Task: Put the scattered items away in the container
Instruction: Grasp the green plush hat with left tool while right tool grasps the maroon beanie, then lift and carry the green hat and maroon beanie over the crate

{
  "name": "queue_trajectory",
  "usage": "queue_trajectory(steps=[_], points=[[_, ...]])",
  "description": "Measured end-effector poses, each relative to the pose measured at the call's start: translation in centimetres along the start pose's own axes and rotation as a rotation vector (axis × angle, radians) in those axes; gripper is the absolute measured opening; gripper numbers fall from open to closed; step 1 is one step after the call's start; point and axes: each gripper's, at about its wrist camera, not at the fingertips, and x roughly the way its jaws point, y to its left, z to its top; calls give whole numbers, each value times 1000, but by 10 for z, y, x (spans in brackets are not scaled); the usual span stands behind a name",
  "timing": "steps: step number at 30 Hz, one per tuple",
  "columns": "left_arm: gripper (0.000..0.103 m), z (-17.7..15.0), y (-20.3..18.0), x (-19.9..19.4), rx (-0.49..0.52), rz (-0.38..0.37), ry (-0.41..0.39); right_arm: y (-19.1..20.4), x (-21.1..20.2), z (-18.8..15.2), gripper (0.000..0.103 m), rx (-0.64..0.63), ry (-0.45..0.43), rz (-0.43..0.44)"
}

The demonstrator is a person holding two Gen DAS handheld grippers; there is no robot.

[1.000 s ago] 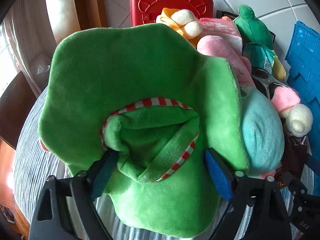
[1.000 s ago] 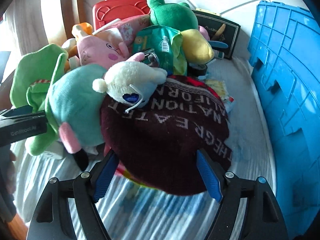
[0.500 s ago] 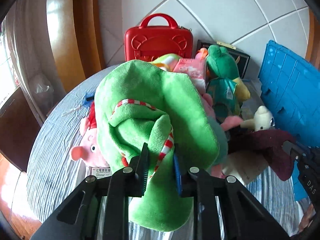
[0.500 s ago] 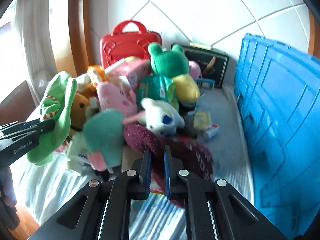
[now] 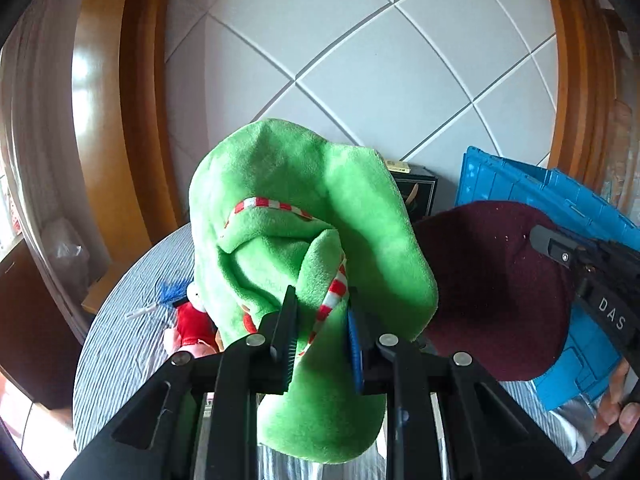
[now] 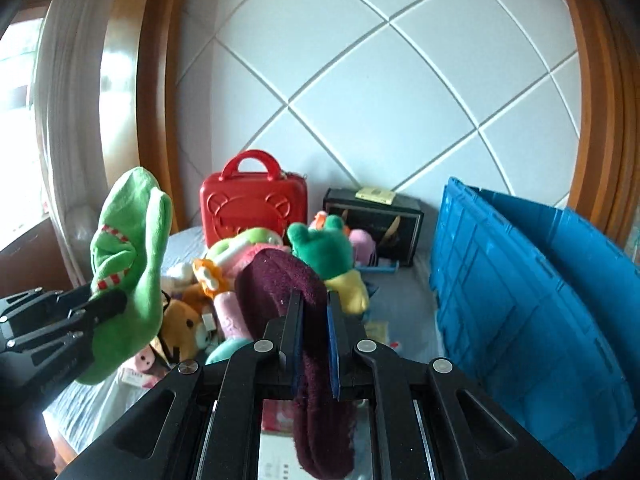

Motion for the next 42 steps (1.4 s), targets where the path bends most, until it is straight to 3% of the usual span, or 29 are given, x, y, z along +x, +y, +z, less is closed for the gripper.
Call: queue_trajectory(steps=[10,20,28,33,37,42], points=[[21,34,-23,-31,48,-101,-103,-1,-53,44,10,0,-129,-105],[21,65,-92,-44,113,-229,-176,-51,-114,99,10,0,-277,-274],[21,78,-201,-49,172,-318,-209,-163,-156,109,10,45,-332,-417],[21,78,-300,-44,167,-307,-202,-257,-166,91,10,51,-304,-450],[21,75,-372,-33,163,-300,-138,-330,-152,67,10,53,-231,-426],[21,62,-435,-14,190,-254,7,-399,-132,27,10,85,-112,-376]])
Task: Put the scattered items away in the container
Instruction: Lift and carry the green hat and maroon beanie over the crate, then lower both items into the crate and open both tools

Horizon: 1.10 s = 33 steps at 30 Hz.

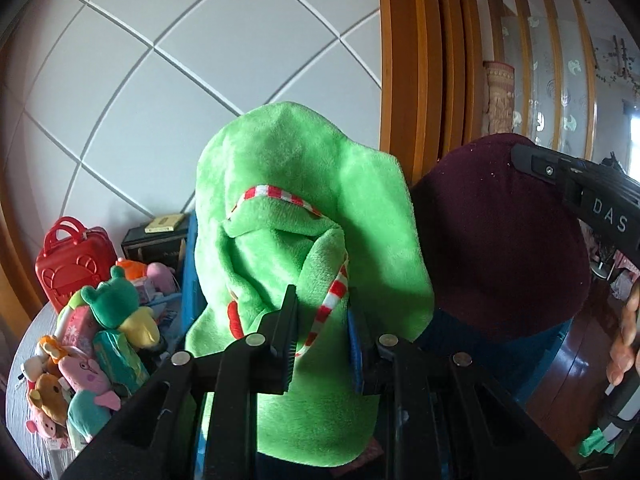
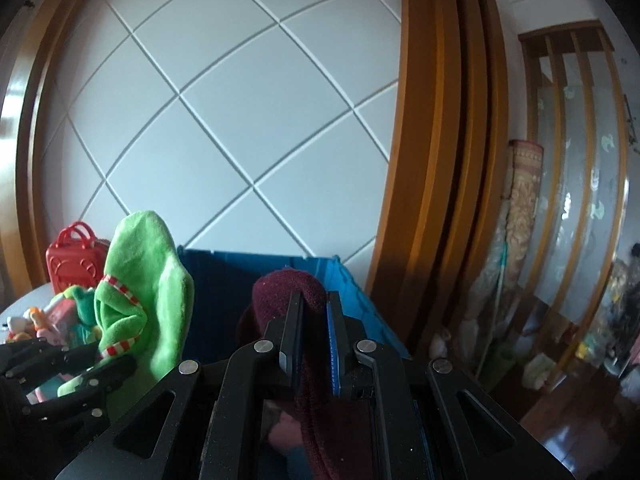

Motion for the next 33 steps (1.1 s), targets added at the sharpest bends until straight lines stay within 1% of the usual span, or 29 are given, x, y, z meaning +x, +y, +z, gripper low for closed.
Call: queue_trajectory(steps=[2,6,11,13,15,16,18,19,20,23,25,26,27,29,31,32,33], points=[[21,-5,-16,12,3,4,57,-18,13,-14,10,14,44,26],[21,-15,-34,33,-10,-6,140,-42,26,-38,10,33,98,48],[21,-25,-50,40,-18,20,193,-63,35,-59,10,43,149,59],[27,-27,-53,43,-12,35,207,-70,38,-63,10,52,165,52],[40,-29,-56,43,-1,55,208,-76,39,-65,10,65,174,46],[45,-28,-57,42,1,65,202,-78,41,-66,10,70,179,41],[75,-26,-59,39,0,77,192,-82,44,-66,10,74,190,34],[79,-25,-58,39,-1,82,184,-84,45,-66,10,77,195,29],[81,-25,-58,37,2,86,177,-86,47,-68,11,81,199,24],[82,-24,-57,36,1,88,179,-90,51,-68,14,91,206,9],[85,-25,-56,35,-4,84,180,-92,53,-66,21,93,201,3],[91,-25,-56,34,-7,81,180,-93,54,-65,34,96,200,-2],[93,-25,-55,34,-11,80,180,-93,54,-64,51,99,199,-4],[93,-25,-54,32,-17,75,178,-95,53,-63,63,104,190,1],[94,-25,-53,31,-22,72,182,-95,49,-62,71,102,183,3],[97,-25,-53,30,-23,72,183,-94,47,-63,83,103,181,5],[103,-25,-53,29,-25,75,182,-93,45,-63,87,102,181,7]])
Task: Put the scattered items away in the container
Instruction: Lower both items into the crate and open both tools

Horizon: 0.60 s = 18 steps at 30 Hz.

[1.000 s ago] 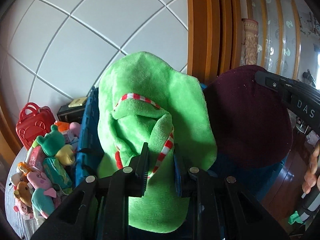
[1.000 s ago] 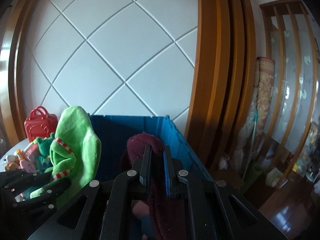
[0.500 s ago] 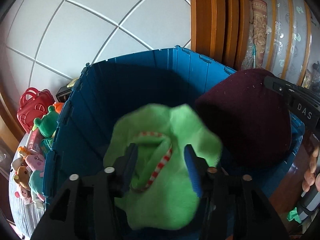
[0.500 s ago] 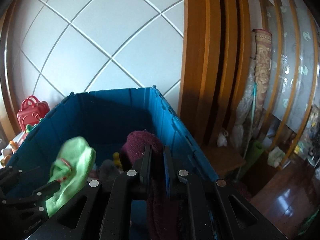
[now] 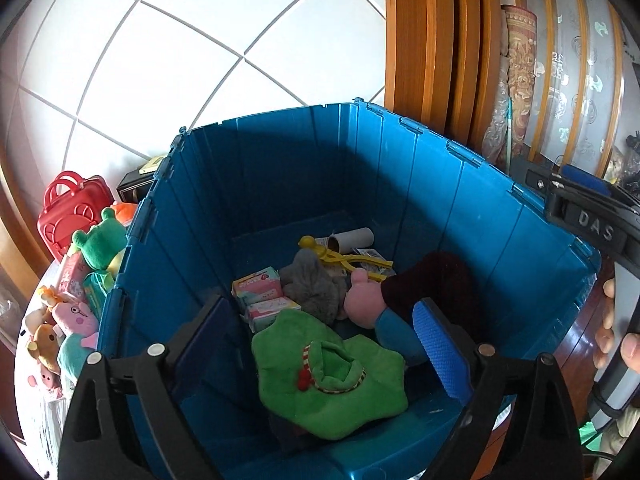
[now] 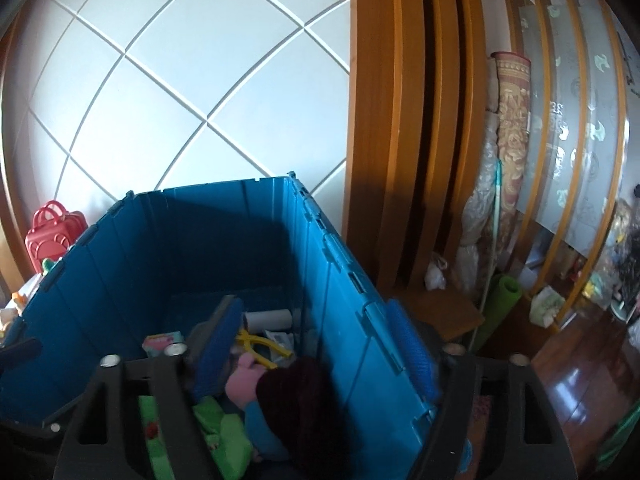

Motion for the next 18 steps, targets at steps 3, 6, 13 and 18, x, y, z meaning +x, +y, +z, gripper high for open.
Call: queue_trajectory(steps=[3,6,13,18], points=[[103,-3,1,-4,-7,11,-8,3,-9,-5,93,-8,5,12],[103,-5,7,-12,-23,15,-17,7,-21,-11,103,-15,18,28],[103,-12,29,-49,-91,26,-49,24,-63,-19,103,-38,17,83],[103,-22,49,-82,-90,29,-88,45,-99,-27,103,-28,3,119]])
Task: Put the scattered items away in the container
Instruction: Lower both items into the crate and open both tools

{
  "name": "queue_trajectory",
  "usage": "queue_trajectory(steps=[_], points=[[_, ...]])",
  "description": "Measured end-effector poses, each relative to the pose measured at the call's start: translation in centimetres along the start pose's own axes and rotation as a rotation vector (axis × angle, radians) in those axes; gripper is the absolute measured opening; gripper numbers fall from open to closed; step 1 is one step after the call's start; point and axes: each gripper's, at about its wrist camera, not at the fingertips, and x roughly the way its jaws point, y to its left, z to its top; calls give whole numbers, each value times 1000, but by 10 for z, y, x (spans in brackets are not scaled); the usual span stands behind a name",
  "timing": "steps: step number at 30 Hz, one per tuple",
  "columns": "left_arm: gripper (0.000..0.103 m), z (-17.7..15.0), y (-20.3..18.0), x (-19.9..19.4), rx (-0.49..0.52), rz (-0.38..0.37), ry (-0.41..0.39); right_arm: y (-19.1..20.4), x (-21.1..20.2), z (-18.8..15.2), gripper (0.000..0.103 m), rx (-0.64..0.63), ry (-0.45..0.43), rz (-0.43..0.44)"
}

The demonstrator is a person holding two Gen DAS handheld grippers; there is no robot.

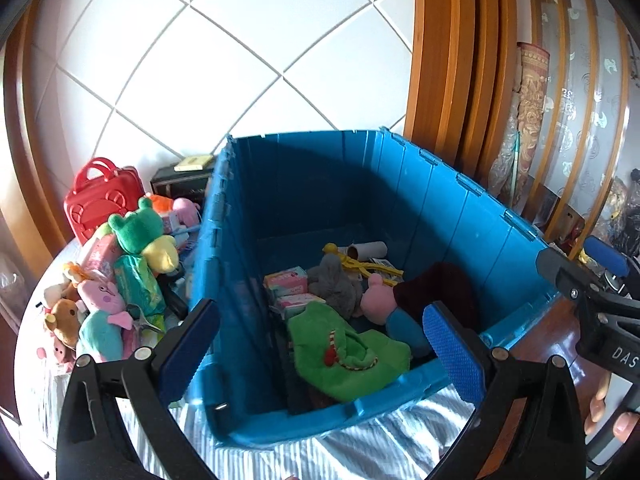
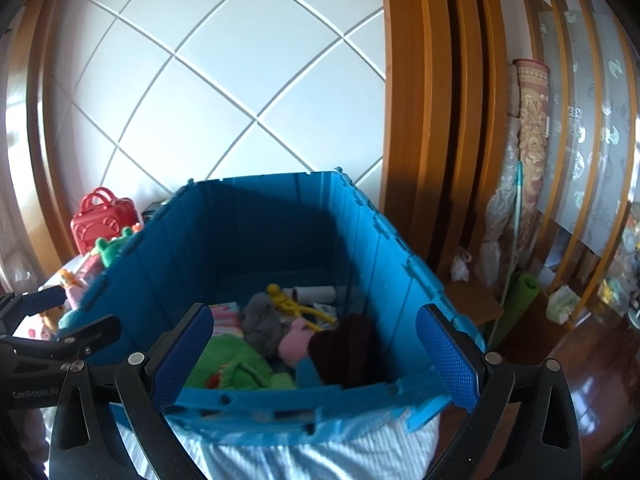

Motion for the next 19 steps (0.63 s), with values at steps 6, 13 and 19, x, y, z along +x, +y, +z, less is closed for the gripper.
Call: queue_trajectory(steps=[6,13,19], points=[[103,-16,45,-38,-23,-21,-8,47,-31,-11,103,4,-1,2],[103,-40,88,-82,-8,48,-48,111,-65,-29,103,2,5,-1],[103,-53,106,-103,-1,25,-57,132,-90,-37,103,27,-14,-28]])
